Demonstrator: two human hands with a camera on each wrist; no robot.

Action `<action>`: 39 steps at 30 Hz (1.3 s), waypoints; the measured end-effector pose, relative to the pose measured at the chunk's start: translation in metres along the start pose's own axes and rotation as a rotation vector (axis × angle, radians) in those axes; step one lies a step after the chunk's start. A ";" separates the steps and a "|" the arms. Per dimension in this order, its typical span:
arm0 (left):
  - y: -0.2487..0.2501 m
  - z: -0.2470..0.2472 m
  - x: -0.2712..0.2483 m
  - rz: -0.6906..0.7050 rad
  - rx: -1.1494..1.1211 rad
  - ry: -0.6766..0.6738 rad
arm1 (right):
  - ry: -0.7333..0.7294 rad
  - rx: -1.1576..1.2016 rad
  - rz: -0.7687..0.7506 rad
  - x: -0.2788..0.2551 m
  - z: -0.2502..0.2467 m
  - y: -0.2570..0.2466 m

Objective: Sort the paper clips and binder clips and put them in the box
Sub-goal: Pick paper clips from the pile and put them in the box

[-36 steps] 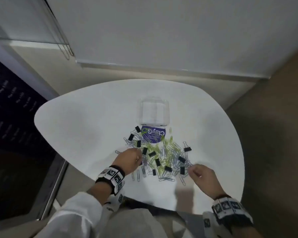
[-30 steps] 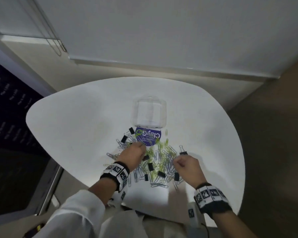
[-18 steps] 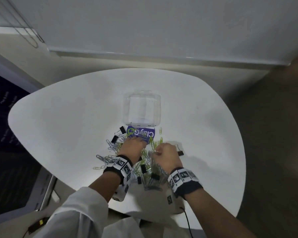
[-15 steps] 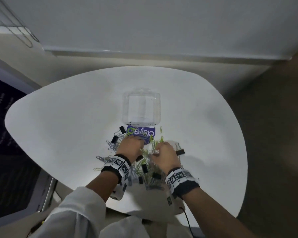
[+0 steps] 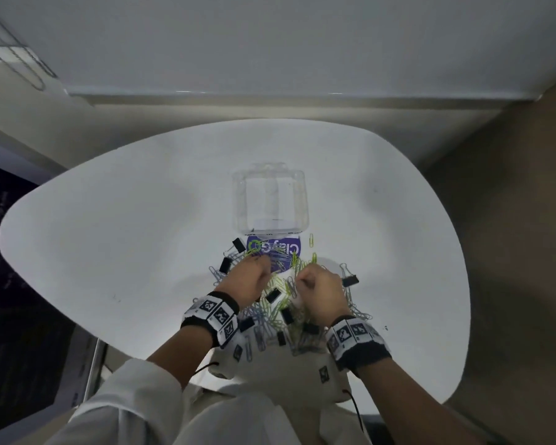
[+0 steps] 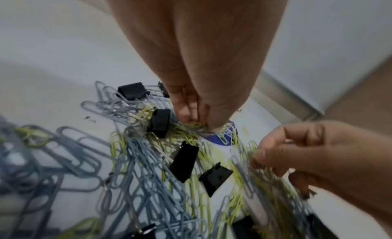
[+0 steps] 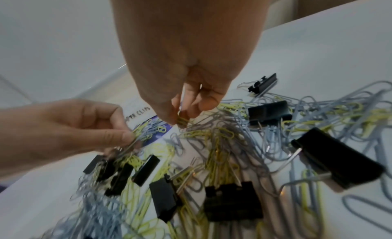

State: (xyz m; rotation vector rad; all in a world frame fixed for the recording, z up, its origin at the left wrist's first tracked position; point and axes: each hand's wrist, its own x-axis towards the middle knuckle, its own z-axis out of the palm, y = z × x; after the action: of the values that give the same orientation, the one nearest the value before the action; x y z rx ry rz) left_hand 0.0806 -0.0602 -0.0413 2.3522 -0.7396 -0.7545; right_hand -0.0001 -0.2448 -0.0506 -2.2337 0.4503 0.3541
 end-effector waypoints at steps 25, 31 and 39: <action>-0.016 0.000 0.004 -0.105 -0.087 0.052 | -0.075 0.015 0.016 0.006 0.015 0.001; -0.018 0.004 0.014 -0.034 0.189 0.075 | -0.021 -0.077 -0.055 0.002 0.021 0.001; -0.017 0.005 0.010 -0.068 -0.053 0.129 | -0.032 0.349 0.077 -0.004 0.011 -0.002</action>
State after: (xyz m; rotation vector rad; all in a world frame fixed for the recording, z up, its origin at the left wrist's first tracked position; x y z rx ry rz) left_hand 0.0899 -0.0564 -0.0585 2.3625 -0.5808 -0.6352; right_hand -0.0040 -0.2342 -0.0541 -1.8737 0.5386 0.3236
